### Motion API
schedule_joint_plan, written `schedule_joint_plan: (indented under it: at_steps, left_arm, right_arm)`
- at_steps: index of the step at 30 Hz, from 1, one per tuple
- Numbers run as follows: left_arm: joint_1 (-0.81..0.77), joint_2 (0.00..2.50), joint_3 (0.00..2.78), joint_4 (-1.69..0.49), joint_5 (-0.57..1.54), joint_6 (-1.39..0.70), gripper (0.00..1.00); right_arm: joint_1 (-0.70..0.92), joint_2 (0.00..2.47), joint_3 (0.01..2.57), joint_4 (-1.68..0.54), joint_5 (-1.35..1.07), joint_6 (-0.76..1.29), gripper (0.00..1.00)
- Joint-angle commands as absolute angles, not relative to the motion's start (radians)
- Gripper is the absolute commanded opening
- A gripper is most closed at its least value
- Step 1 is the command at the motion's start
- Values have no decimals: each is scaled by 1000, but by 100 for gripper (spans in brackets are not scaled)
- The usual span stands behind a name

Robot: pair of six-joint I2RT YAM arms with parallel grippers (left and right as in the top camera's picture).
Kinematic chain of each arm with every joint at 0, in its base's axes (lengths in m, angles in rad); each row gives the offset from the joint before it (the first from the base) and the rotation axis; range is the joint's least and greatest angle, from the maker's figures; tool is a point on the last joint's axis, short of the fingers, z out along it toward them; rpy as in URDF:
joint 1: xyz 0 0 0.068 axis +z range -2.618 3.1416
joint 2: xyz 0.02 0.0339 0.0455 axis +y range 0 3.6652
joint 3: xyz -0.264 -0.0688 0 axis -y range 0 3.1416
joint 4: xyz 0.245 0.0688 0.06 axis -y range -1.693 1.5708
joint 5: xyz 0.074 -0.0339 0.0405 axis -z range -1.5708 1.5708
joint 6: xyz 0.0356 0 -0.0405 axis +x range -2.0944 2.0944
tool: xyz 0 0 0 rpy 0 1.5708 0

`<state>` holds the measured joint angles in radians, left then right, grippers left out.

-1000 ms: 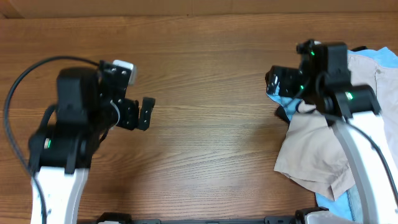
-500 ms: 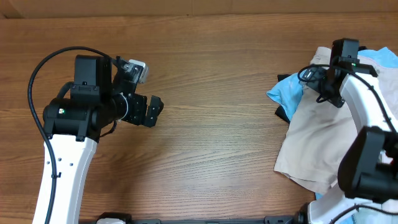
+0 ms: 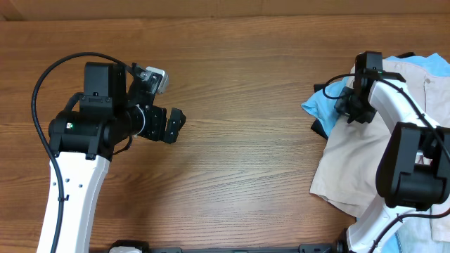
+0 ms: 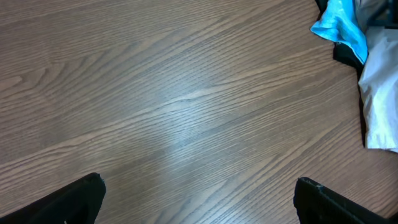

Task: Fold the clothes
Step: 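Reach the right gripper to the beige shorts on the pile and grasp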

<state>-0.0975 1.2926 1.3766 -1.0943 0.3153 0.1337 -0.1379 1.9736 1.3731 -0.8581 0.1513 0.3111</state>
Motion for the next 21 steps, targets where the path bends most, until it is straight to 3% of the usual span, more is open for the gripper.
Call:
schedule_joint_plan:
  at_steps: [1,9,13,17,21]
  left_arm:
    - [-92,1290,1408,-1092,333,149,100]
    - [-72,1290,1557,-1115,102,-35,100]
    - [-35,1290,1717,-1151,96,-42,100]
    - [12,1285,1854,-1196,60,-84,100]
    - [70,1276,1951,-1266,-92,-204,100]
  right_arm:
    - [-151,1941,1459,-893,191,315,13]
    - [-206,1871,1868,-1107,167,299,6]
    - [-179,1867,2126,-1216,-28,149,5]
    - [-78,1867,2325,-1329,-287,70,5]
    - [137,1866,2402,-1407,-355,69,6]
